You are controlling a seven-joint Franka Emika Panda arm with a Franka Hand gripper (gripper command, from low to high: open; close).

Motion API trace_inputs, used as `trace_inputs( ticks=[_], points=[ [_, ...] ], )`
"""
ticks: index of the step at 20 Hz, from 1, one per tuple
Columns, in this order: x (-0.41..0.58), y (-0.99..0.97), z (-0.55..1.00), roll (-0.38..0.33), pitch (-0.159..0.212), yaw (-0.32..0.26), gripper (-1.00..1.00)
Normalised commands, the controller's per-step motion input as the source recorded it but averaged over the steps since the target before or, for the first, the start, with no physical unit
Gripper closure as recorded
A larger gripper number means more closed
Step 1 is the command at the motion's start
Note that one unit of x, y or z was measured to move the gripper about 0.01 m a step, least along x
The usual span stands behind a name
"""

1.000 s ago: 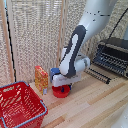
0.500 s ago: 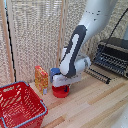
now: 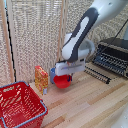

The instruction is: Please locate the crimson dish within your space. Move your hand towards it gently. Tenderly hold the bowl carefully using your fingers and raise it. With caution, shift it towards the basket. Kindly let loose of the dish to drop it in the basket.

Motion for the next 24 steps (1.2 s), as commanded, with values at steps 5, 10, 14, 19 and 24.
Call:
trace_inputs(
  ticks=[5,10,14,19,24],
  points=[
    [0.066,-0.01,0.94,0.06,0.075,0.016,1.0],
    [0.007,0.4,0.77,0.103,0.089,0.0,1.0],
    [0.0,0.86,0.7,0.016,0.066,0.0,1.0],
    [0.054,0.91,0.57,-0.003,0.062,0.0,1.0],
    [0.215,0.93,0.23,-0.016,0.054,-0.01,1.0]
  ],
)
